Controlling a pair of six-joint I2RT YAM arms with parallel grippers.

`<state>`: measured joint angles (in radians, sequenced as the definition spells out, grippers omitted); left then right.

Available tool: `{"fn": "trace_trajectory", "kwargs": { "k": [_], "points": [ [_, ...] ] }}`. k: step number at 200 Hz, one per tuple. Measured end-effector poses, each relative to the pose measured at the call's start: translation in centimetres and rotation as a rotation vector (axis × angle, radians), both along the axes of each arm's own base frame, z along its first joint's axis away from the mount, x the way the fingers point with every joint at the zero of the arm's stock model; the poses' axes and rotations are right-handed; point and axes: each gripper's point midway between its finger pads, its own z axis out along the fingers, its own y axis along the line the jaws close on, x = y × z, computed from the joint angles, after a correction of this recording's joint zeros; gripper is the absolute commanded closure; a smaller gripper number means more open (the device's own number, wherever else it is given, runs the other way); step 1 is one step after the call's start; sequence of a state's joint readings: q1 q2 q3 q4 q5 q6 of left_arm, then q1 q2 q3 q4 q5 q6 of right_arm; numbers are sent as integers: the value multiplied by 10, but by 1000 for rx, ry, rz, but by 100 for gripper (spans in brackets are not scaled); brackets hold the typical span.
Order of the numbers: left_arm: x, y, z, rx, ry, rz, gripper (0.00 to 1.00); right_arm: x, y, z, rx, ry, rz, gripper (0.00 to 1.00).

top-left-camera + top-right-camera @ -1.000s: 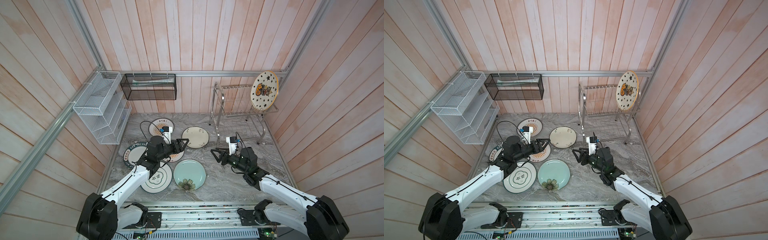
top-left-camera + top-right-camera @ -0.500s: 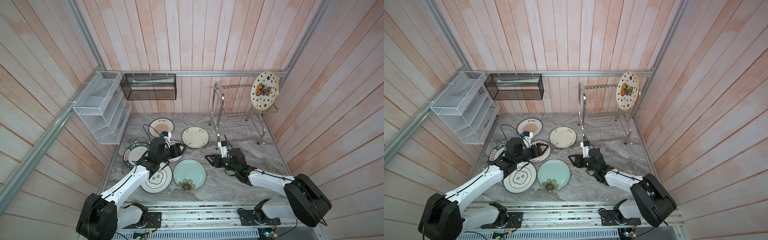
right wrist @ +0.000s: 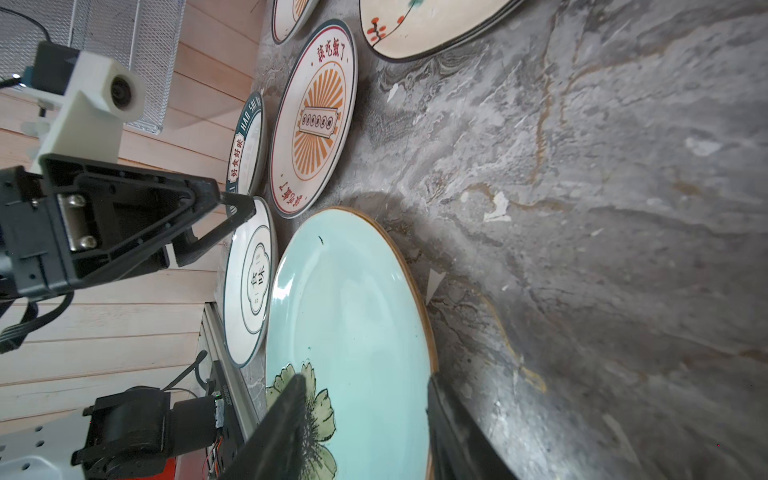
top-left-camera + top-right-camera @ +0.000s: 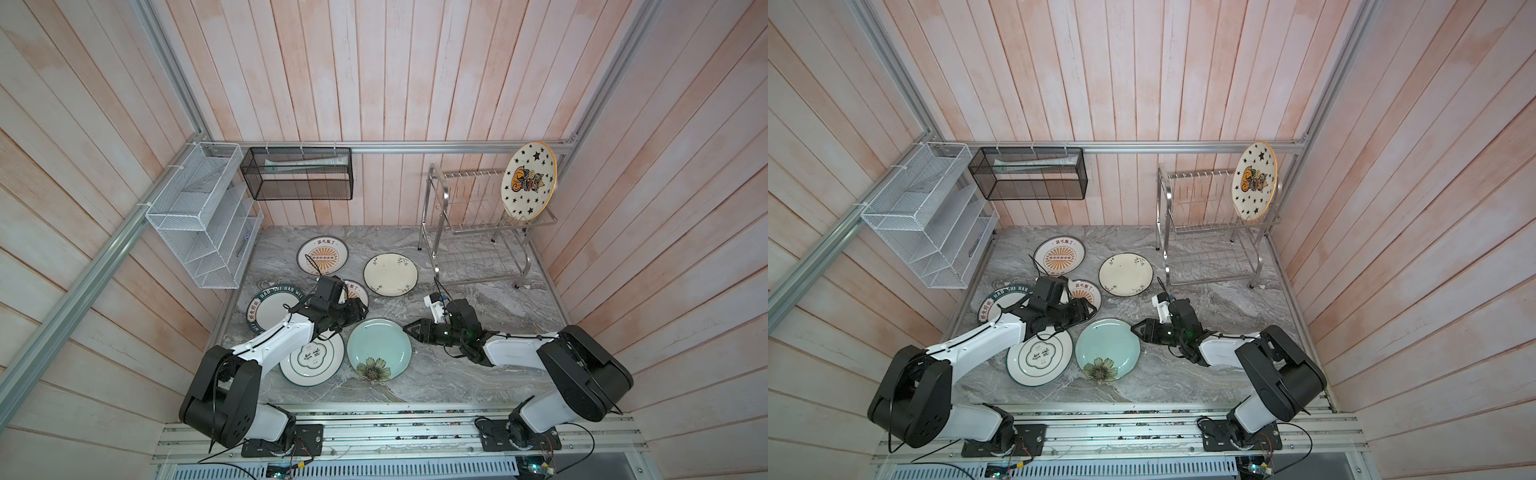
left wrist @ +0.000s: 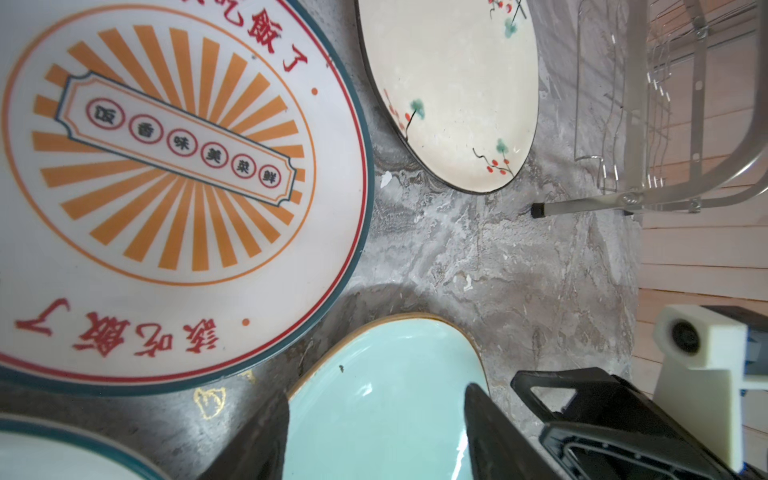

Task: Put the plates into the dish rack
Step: 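Move the right gripper down to the pale green flower plate rim, then pinch the green plate rim with the right gripper and tilt it up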

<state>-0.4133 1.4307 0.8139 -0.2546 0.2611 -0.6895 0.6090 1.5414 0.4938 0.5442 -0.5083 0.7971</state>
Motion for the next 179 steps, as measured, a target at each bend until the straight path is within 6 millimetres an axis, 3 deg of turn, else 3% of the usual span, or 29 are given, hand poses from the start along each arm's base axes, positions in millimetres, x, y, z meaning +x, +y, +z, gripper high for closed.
{"fn": "trace_trajectory", "kwargs": {
  "k": [90,179],
  "points": [
    [6,-2,9,-5,-24,2,32,-12,-1,-29,-34,131,4,55],
    [9,-3,11,-12,-38,2,32,-19,10,-38,-1,200,6,69]
  ]
}}
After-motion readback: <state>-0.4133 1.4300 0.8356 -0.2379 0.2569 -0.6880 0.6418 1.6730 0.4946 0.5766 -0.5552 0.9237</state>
